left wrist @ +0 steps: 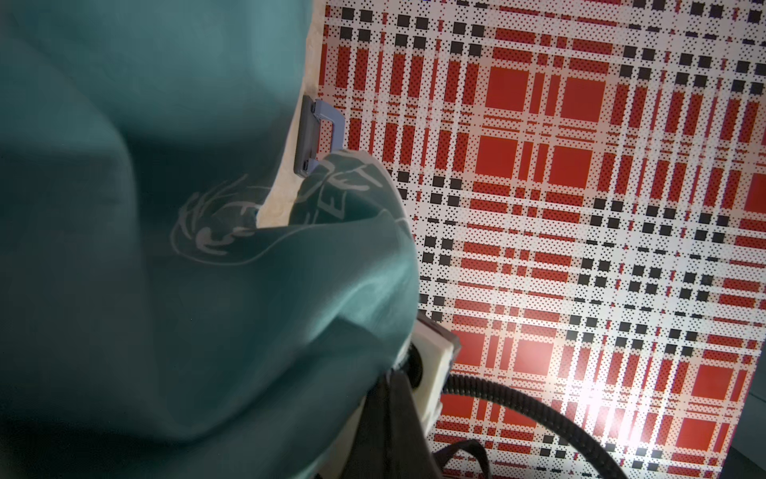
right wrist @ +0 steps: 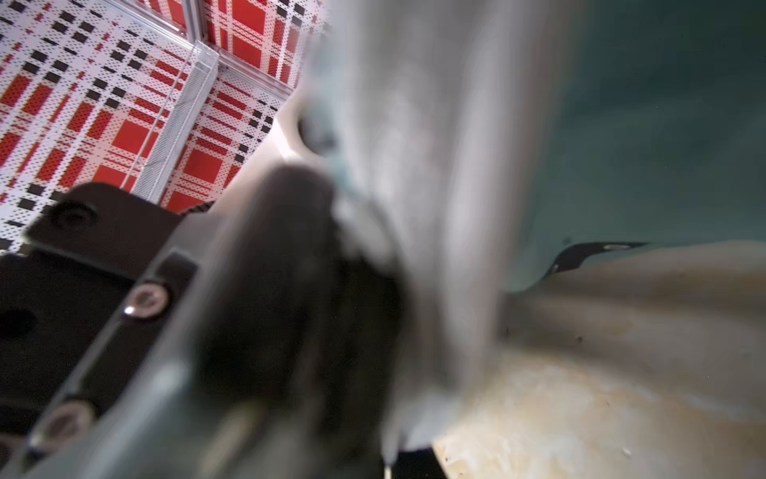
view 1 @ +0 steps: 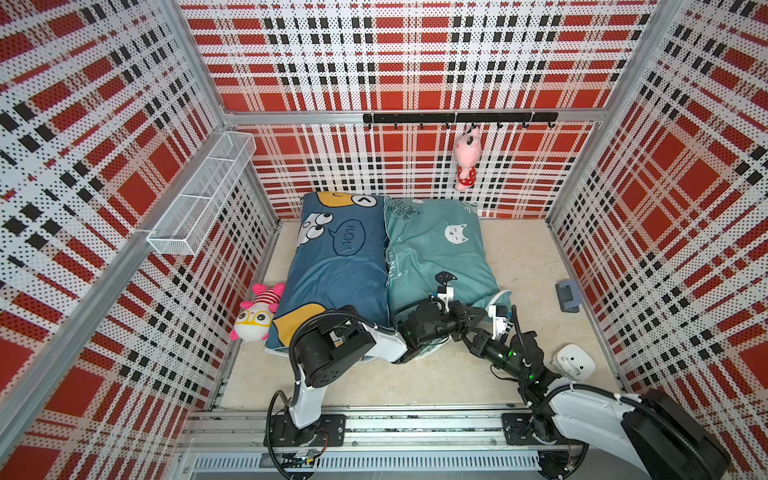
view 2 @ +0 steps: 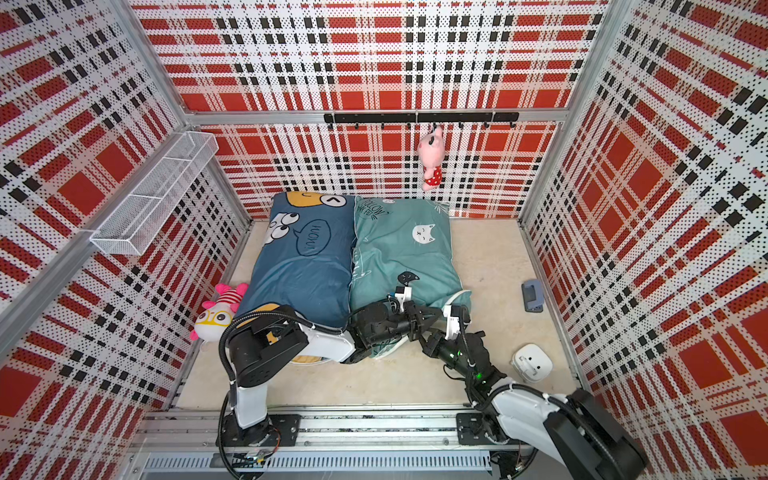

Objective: Zip up pillowcases
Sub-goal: Adjust the zipper on the pillowcase.

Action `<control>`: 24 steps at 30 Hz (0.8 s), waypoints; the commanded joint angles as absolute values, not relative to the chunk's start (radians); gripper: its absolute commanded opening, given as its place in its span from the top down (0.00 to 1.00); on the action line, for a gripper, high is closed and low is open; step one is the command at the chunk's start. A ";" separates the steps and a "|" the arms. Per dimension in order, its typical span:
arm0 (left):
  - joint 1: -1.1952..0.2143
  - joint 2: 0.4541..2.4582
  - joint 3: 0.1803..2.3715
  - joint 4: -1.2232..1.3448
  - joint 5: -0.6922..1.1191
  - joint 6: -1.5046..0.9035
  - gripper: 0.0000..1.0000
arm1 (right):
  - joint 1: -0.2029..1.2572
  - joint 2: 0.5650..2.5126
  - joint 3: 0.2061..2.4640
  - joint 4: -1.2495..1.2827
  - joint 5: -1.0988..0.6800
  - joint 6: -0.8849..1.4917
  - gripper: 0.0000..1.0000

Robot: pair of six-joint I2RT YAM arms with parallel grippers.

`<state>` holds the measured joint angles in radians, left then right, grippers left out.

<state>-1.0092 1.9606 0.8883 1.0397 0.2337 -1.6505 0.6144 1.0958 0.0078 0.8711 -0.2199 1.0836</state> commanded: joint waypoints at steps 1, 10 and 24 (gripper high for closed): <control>-1.017 1.953 0.940 1.138 0.217 -1.644 1.00 | 0.661 1.201 -0.092 0.976 -0.299 1.118 1.00; -0.999 1.935 0.781 1.163 0.168 -1.646 1.00 | 0.660 0.889 -0.007 0.432 -0.248 1.060 0.57; -1.074 2.085 0.675 1.230 0.140 -1.672 1.00 | 0.583 0.464 0.291 -0.624 -0.123 0.954 0.44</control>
